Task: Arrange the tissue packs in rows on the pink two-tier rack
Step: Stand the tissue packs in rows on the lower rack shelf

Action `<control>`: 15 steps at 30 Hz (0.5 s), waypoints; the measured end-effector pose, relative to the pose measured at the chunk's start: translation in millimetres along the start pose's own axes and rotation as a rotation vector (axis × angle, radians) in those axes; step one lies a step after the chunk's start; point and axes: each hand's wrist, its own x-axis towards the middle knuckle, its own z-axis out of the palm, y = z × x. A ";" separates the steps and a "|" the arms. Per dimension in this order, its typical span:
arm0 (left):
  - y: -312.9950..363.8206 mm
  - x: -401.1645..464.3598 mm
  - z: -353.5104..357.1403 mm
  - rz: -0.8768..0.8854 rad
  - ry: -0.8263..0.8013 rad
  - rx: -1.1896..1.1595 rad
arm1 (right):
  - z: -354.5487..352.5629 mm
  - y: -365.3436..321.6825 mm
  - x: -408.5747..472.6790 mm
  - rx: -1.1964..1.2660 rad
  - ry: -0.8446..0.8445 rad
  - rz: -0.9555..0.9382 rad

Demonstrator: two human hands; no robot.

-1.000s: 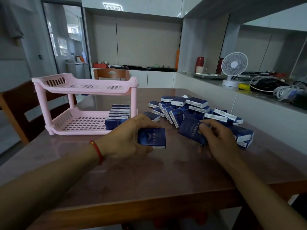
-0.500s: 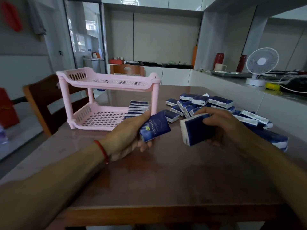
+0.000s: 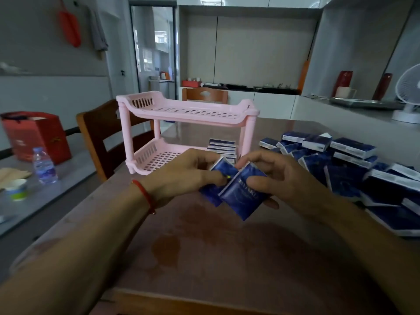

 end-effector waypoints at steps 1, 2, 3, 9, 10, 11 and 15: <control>-0.6 0.2 -0.8 -0.009 -0.029 0.013 | 0.7 2.3 -1.4 -0.001 0.019 0.001; -1.1 -0.1 -1.3 -0.018 -0.056 0.026 | 1.4 4.1 -2.8 0.010 0.042 0.014; -0.7 -0.8 -1.5 -0.029 -0.077 0.025 | 1.9 5.8 -4.1 0.018 0.067 0.033; 2.4 -6.9 5.9 0.023 -0.204 0.136 | 13.2 6.6 -6.3 -0.204 0.158 0.033; 2.5 -7.0 6.1 0.043 -0.198 0.188 | 16.6 6.0 -6.6 -0.228 0.161 0.024; 3.2 -7.0 5.9 0.064 -0.189 0.227 | 19.5 5.8 -6.5 -0.263 0.175 0.007; 0.5 -5.5 3.2 0.032 -0.056 0.230 | 22.6 8.4 -4.7 -0.346 0.242 -0.001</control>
